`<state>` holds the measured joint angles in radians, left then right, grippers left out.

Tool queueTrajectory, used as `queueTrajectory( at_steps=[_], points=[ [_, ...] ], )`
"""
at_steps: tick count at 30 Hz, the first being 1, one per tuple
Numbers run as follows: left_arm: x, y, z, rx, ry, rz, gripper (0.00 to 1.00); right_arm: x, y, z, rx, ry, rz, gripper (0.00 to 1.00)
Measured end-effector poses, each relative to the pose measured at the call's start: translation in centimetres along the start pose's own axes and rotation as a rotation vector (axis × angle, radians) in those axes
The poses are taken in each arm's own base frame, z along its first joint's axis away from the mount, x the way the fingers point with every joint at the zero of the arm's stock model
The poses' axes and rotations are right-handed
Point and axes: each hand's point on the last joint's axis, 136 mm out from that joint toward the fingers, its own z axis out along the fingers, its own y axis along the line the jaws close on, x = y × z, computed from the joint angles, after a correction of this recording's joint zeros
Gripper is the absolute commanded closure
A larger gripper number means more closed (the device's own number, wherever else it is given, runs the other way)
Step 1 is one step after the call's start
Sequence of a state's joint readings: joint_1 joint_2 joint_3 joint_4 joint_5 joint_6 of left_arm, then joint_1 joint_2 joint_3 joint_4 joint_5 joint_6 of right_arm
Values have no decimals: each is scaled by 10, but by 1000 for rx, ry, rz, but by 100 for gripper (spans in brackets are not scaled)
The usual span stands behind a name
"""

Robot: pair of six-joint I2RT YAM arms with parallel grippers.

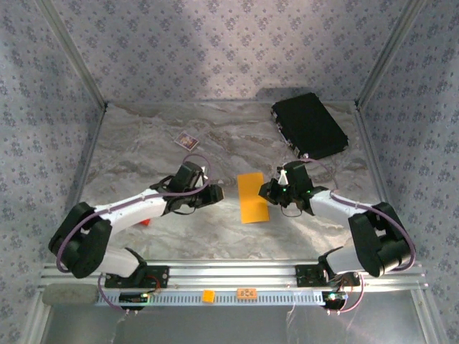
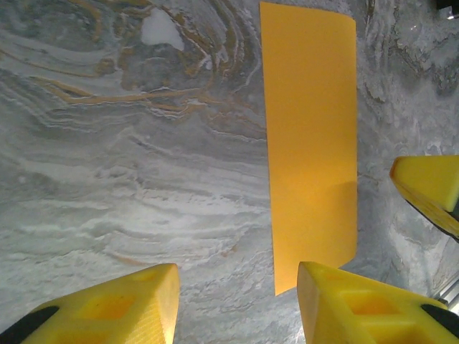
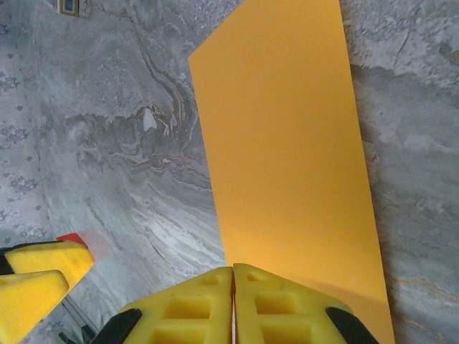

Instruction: Fold a paper plane with a square sheet of paper (pick it up from the middle)

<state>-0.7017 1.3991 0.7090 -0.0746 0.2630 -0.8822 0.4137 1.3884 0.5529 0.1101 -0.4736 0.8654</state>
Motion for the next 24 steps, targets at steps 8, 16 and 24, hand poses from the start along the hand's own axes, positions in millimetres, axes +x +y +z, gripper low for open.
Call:
queueTrajectory(
  at_steps=[8,16,24],
  points=[
    [5,-5,13,18,30,-16,54,4,-4,7,-10,33,10,92],
    [7,-8,21,34,48,-21,54,3,-29,6,29,34,57,92],
    [13,-12,35,59,84,-30,54,16,-50,14,45,94,99,92]
  ],
)
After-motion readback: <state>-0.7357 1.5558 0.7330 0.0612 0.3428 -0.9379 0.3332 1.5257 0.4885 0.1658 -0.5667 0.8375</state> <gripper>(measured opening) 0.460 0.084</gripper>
